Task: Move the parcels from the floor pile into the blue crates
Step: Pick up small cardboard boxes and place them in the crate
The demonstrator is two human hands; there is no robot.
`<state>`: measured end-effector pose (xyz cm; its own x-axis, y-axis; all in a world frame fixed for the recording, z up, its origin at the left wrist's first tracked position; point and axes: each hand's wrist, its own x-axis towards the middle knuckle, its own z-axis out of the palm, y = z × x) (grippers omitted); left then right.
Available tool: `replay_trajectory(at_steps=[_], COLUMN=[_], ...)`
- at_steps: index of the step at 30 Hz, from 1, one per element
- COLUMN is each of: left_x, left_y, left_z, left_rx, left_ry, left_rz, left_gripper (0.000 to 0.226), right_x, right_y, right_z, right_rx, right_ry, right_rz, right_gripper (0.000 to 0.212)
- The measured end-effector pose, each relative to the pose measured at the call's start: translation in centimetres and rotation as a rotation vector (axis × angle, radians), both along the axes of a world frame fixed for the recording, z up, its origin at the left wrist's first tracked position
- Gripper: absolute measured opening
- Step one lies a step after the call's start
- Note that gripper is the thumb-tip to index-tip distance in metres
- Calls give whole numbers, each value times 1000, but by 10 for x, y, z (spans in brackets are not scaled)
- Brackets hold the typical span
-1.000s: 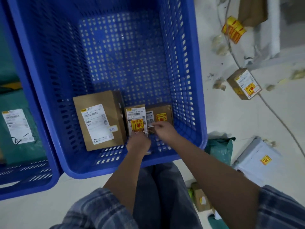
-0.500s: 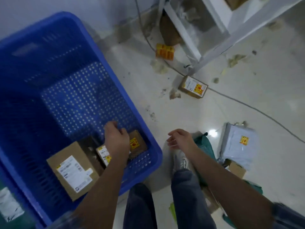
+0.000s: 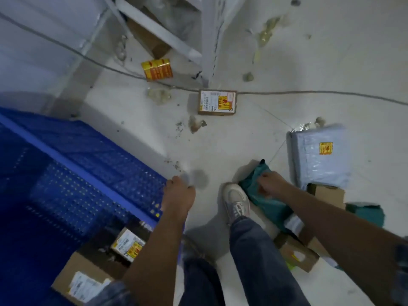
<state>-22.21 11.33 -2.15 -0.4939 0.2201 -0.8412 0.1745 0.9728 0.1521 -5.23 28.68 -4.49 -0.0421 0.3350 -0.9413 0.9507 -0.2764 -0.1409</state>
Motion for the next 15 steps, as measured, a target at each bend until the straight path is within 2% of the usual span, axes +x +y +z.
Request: replay_trajectory(at_steps=[3,6,9,11,15], left_x=[-8,-16,-32,-46,-74], left_y=[13,38,73,100,161], left_z=[-13,-28,-53,-74,-119], left_rx=[8,20,30,77,260], left_ry=[-40,-95,-141,-159,-128], left_rz=[28,29,90,114,159], left_gripper=[42,51,60,65,59], right_x=[-7,-16,-31,-46,-90], right_y=[18,32,48,62,95], right_z=[-10,-21,-41,-61,-102], right_rx=[43,58,49,50,84], right_ry=[26,49,75,102,197], right_rz=[-82,-78,-171,-254,-229], right_gripper=[27,27,13,24,47])
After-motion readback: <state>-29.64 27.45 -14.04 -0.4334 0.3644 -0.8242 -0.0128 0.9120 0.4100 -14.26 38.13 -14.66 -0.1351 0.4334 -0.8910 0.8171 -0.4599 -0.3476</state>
